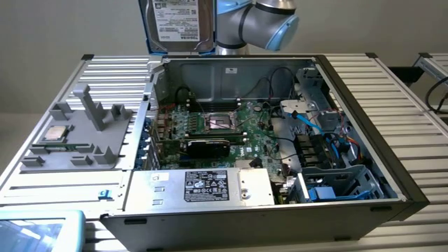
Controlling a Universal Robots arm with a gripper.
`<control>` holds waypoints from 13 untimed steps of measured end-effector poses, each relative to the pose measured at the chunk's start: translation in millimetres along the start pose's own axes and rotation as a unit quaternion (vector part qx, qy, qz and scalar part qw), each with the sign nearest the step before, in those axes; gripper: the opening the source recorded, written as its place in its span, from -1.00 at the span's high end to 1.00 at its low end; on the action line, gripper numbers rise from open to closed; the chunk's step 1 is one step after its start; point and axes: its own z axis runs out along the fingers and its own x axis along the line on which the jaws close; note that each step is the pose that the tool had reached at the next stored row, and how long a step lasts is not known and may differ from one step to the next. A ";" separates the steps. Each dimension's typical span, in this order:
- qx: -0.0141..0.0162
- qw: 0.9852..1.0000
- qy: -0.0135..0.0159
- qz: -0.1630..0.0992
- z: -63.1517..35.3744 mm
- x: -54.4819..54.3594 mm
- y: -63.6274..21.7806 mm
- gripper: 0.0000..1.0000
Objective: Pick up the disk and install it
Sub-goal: 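Pick up the disk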
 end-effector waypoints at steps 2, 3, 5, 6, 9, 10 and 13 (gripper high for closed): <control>0.000 1.000 0.000 0.000 0.1 4.9 -3.7 0.25; 0.000 1.000 0.000 0.000 0.2 7.3 -5.5 0.25; 0.000 1.000 0.000 0.000 0.3 12.0 -9.1 0.25; 0.000 1.000 0.000 0.000 0.3 14.4 -11.0 0.25; 0.000 1.000 0.000 0.000 0.5 21.5 -16.5 0.25; 0.000 1.000 0.000 0.000 0.5 23.9 -18.4 0.25; 0.000 1.000 0.000 0.000 0.7 31.3 -24.2 0.25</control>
